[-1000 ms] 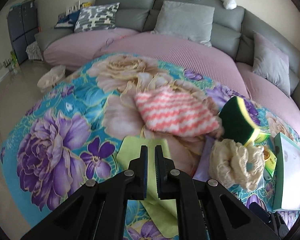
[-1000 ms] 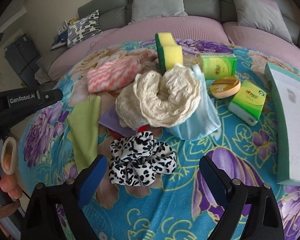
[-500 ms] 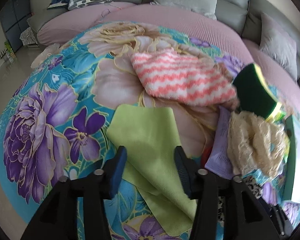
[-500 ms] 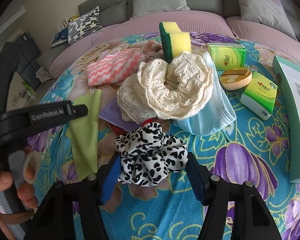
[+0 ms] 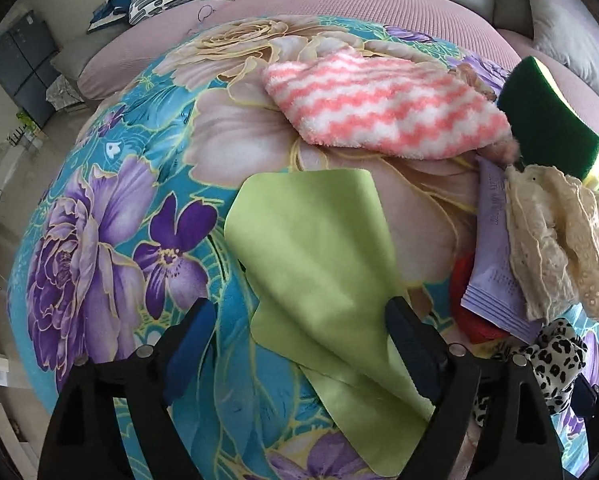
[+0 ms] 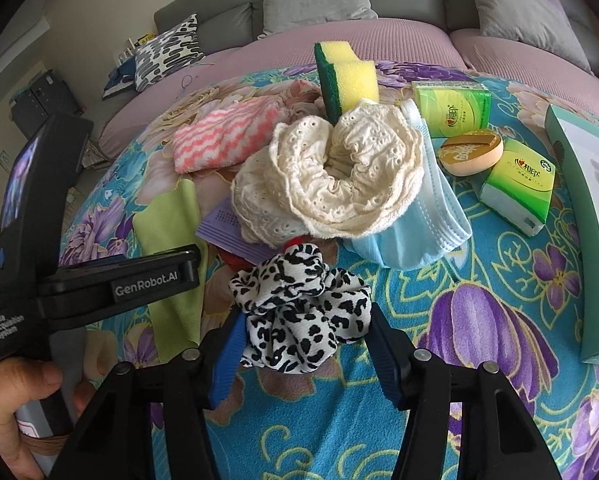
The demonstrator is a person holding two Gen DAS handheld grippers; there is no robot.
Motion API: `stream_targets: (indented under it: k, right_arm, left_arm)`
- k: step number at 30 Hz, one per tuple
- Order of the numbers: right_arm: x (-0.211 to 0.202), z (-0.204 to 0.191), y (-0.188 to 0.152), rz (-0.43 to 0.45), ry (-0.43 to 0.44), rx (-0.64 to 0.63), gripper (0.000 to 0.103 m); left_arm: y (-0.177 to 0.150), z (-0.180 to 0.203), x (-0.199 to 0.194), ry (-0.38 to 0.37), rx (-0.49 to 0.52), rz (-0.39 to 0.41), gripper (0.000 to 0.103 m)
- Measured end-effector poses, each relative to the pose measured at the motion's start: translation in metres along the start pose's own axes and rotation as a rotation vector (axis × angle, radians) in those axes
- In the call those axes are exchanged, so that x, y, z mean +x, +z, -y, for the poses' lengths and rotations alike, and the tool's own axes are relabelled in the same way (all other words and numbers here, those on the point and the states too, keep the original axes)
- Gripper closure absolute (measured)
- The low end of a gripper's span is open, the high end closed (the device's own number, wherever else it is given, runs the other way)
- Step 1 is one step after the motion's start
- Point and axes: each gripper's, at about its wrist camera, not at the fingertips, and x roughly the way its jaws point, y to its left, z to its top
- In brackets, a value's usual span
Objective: Organize soft objects
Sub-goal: 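Grasp the green cloth with the left tool while the right tool grasps the leopard scrunchie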
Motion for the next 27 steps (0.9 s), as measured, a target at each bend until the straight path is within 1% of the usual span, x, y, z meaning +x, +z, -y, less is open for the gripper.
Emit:
stream_targets:
  k: [4,5,6,7,9,10,12,14,17,18,19,21,23,27]
  right_arm:
    - [0.0,0.0,0.0,0.0,-0.001,0.0,0.043]
    - [0.0,0.0,0.0,0.001,-0.001,0.0,0.043]
    - [0.0,0.0,0.001,0.001,-0.001,0.001,0.043]
    - [0.0,0.0,0.0,0.001,0.0,0.001,0.043]
    - [0.0,0.0,0.0,0.001,0.0,0.0,0.043]
    - [0.0,0.0,0.0,0.001,0.0,0.0,0.043]
    - [0.0,0.0,0.0,0.002,0.0,0.0,0.043]
    - [0.0,0.001,0.001,0.007,0.003,0.002,0.046]
    - [-0.001,0.003,0.001,0.016,0.016,0.007,0.054]
    - [-0.003,0.003,0.001,0.02,0.02,0.007,0.059]
    - [-0.004,0.003,0.002,0.026,0.024,0.006,0.061]
    - [-0.006,0.002,0.003,0.039,0.036,0.005,0.07]
    - [-0.009,0.003,0.003,0.049,0.057,0.011,0.073]
    - [-0.011,0.002,0.004,0.049,0.087,0.015,0.077]
  left_arm:
    - [0.0,0.001,0.001,-0.032,-0.014,0.006,0.016]
    - [0.001,0.0,0.001,-0.046,-0.015,0.007,0.022]
    - [0.002,-0.001,0.002,-0.065,-0.015,0.01,0.03]
    - [0.002,0.0,0.001,-0.084,-0.011,0.014,0.035]
    - [0.002,0.005,-0.003,-0.113,0.016,0.029,0.054]
    - [0.002,0.008,-0.005,-0.121,0.024,0.034,0.059]
    - [0.002,0.009,-0.007,-0.164,0.024,0.045,0.081]
    - [0.003,0.005,-0.008,-0.198,-0.005,0.053,0.09]
    - [0.004,-0.004,-0.007,-0.244,-0.07,0.054,0.092]
    - [0.004,-0.006,-0.007,-0.253,-0.083,0.058,0.093]
    - [0.004,-0.007,-0.007,-0.257,-0.089,0.061,0.093]
    - [0.006,-0.011,-0.008,-0.278,-0.111,0.075,0.094]
    - [0.006,-0.017,-0.012,-0.301,-0.138,0.1,0.094]
    - [0.005,-0.026,-0.024,-0.32,-0.17,0.151,0.096]
